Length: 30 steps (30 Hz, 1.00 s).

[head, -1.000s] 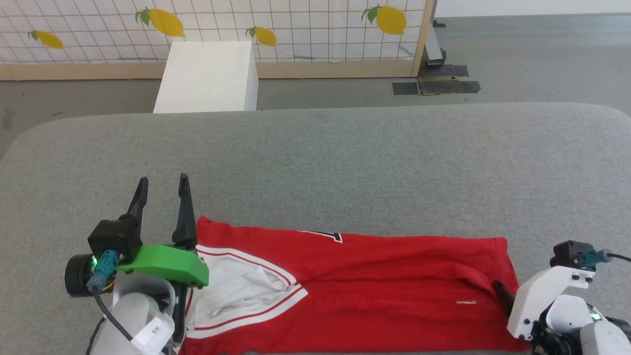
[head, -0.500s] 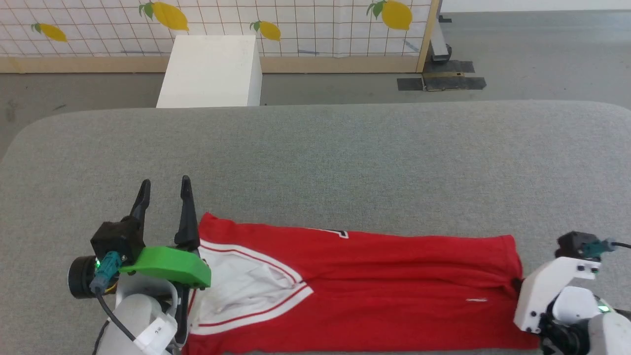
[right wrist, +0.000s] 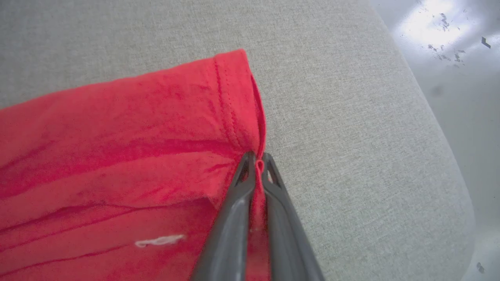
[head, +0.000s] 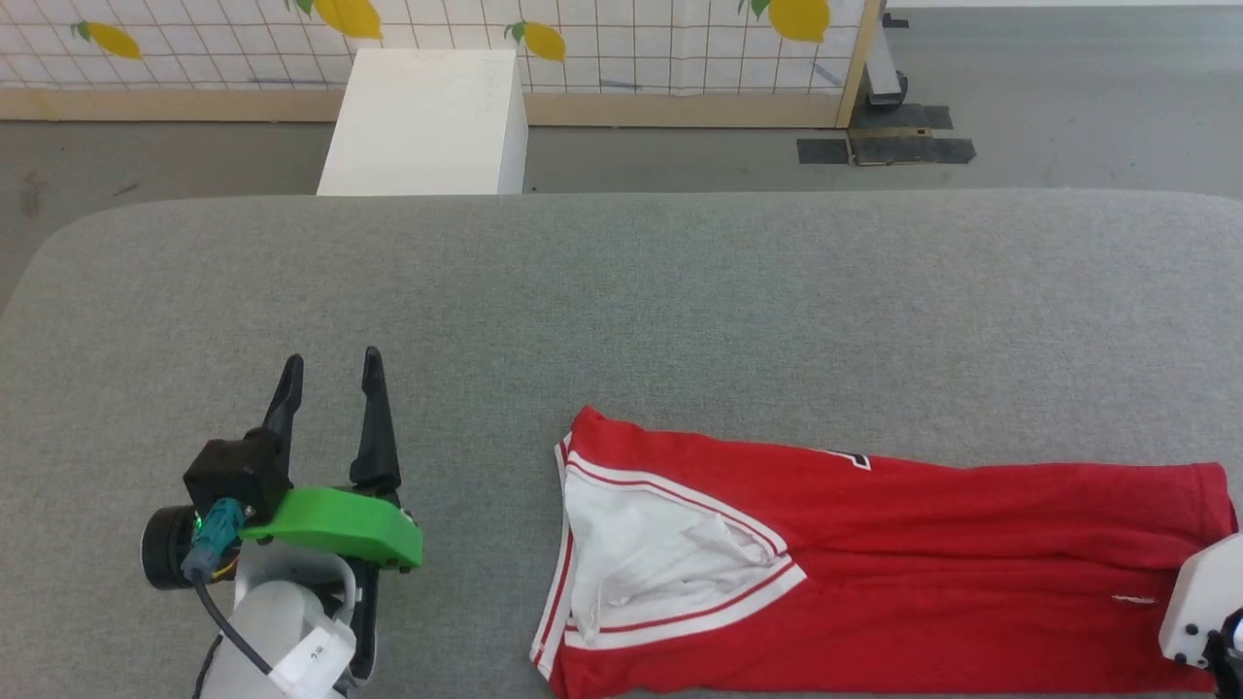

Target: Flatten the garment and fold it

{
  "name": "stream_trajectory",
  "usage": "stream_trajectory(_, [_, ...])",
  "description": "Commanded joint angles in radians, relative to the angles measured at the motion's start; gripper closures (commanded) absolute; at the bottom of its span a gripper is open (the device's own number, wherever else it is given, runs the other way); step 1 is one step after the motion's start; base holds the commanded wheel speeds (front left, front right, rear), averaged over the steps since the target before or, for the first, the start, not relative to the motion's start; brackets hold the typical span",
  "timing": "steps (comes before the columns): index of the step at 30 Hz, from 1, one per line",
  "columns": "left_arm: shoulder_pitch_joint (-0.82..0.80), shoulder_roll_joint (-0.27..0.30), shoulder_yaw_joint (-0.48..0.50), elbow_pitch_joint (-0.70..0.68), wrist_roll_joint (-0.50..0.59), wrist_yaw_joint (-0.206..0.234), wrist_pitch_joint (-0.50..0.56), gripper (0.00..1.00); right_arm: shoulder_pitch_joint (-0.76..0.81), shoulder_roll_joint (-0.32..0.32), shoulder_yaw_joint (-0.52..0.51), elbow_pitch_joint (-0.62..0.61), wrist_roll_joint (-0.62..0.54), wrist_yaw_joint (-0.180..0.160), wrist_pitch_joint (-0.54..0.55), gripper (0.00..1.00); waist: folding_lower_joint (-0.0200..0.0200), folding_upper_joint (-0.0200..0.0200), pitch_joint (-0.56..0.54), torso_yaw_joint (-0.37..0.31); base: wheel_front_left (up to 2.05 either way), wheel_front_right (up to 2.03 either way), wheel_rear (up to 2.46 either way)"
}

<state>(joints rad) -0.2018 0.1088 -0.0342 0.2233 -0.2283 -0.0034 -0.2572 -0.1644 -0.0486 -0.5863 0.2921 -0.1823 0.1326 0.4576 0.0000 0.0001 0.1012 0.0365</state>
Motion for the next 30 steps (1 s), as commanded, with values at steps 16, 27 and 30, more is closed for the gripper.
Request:
stream_trajectory(16, [0.013, -0.017, 0.031, 0.009, 0.035, -0.033, -0.005, 0.0, 0.186, -0.002, 0.483, -0.696, 0.394, -0.002, 0.435, 1.0, 0.0, -0.0001, -0.001, 0.012, 0.0, 0.0, 0.0])
stream_trajectory(27, [-0.011, -0.031, 0.028, 0.013, 0.041, -0.045, -0.005, 0.0, 0.053, -0.002, 0.88, -0.647, 0.381, -0.002, 0.407, 1.0, 0.0, -0.0001, 0.025, 0.048, 0.0, 0.0, 0.0])
stream_trajectory(30, [-0.02, -0.034, 0.028, 0.015, 0.043, -0.05, -0.005, 0.0, -0.007, -0.002, 0.935, -0.535, 0.4, -0.002, 0.338, 1.0, 0.0, -0.0001, 0.036, 0.067, 0.0, 0.0, 0.0])
